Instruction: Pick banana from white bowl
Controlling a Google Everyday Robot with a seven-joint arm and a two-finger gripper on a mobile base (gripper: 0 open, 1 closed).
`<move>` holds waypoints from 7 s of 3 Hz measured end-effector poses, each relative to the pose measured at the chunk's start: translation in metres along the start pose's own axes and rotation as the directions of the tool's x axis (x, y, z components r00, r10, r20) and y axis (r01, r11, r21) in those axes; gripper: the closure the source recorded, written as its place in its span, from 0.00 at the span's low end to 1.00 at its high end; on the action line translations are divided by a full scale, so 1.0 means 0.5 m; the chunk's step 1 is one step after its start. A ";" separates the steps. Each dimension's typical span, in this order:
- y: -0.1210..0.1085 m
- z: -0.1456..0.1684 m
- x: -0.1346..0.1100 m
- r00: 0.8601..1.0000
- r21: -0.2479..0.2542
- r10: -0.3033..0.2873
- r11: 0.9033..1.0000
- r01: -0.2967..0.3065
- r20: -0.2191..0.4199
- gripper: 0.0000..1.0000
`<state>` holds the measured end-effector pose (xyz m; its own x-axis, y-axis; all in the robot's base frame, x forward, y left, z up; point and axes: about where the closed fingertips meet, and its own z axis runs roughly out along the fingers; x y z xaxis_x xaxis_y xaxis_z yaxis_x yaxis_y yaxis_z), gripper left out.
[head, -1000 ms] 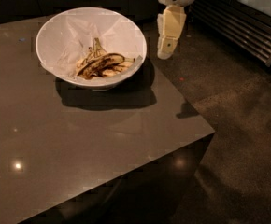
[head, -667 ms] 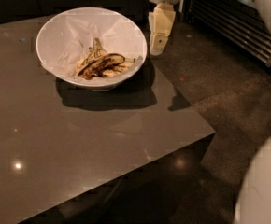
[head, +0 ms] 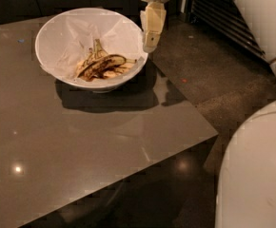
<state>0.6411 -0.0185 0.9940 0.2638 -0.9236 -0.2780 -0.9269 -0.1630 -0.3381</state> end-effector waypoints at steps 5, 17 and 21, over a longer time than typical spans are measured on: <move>-0.005 0.106 -0.021 0.997 -0.095 0.083 0.992 -0.082 -0.001 0.18; -0.016 0.193 -0.052 0.985 -0.154 0.142 0.980 -0.126 0.094 1.00; 0.015 0.018 -0.124 0.986 0.024 0.057 0.998 -0.061 0.157 1.00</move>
Offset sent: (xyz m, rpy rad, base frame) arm -0.0030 0.0089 -0.0412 -0.0137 0.1385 -0.0663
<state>0.6203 0.0406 1.0005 0.2494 -0.8655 -0.4345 -0.9347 -0.0979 -0.3415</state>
